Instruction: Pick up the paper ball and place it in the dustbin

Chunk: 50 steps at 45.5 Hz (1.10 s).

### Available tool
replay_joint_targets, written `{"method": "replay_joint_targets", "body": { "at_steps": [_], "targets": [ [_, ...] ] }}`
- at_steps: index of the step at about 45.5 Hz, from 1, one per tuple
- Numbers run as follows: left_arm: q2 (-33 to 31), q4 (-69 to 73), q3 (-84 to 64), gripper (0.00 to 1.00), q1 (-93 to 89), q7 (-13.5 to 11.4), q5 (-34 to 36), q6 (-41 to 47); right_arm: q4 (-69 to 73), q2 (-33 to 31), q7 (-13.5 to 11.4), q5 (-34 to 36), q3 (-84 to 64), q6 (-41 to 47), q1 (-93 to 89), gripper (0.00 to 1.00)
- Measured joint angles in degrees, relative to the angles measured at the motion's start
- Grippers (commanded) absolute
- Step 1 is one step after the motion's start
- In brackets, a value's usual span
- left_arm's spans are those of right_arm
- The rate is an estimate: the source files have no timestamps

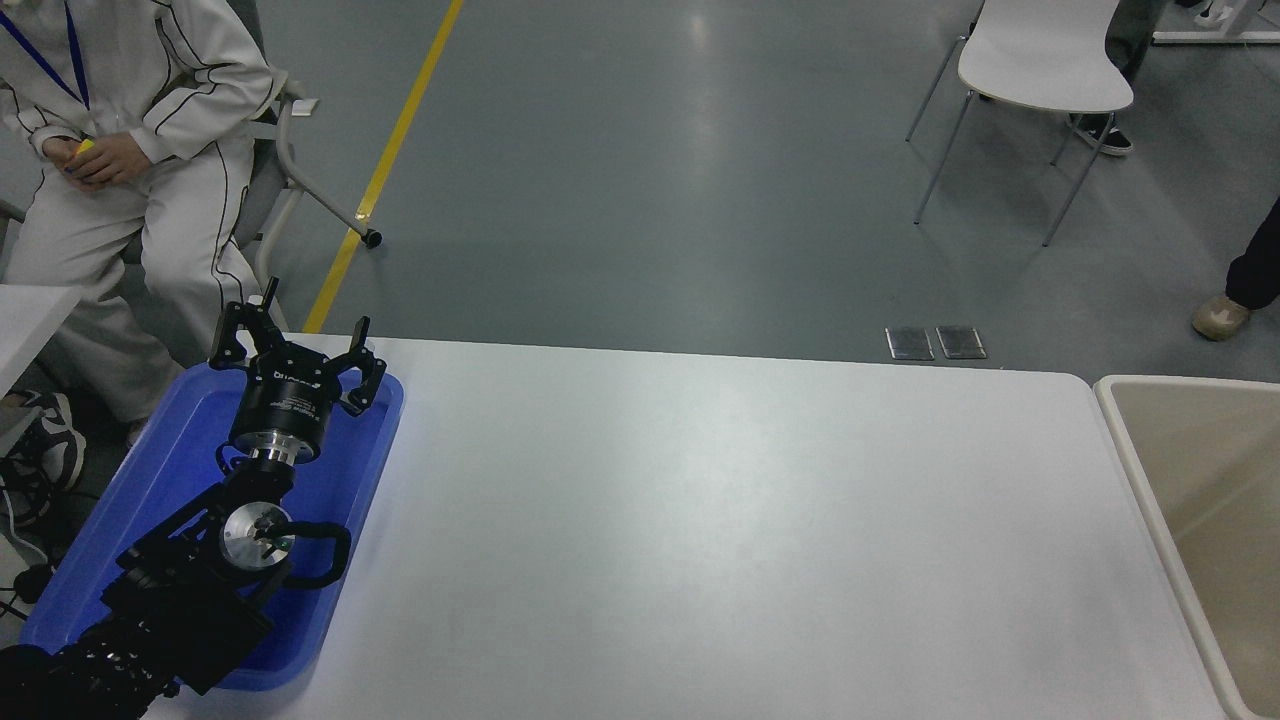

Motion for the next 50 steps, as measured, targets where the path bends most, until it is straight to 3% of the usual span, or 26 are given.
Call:
{"method": "replay_joint_targets", "body": {
  "at_steps": [16,30,50],
  "targets": [
    [0.0,0.0,0.0,1.00,0.0,0.0,0.0,0.0,1.8,-1.2,-0.1,0.0,0.1,0.0,2.0,0.99],
    [0.0,0.0,0.0,1.00,0.0,0.0,0.0,0.0,10.9,-6.3,-0.2,0.0,2.5,0.0,4.5,1.00],
    [0.0,0.0,0.0,1.00,0.0,0.0,0.0,0.0,21.0,-8.8,0.0,-0.9,35.3,0.4,1.4,1.00]
  ]
}}
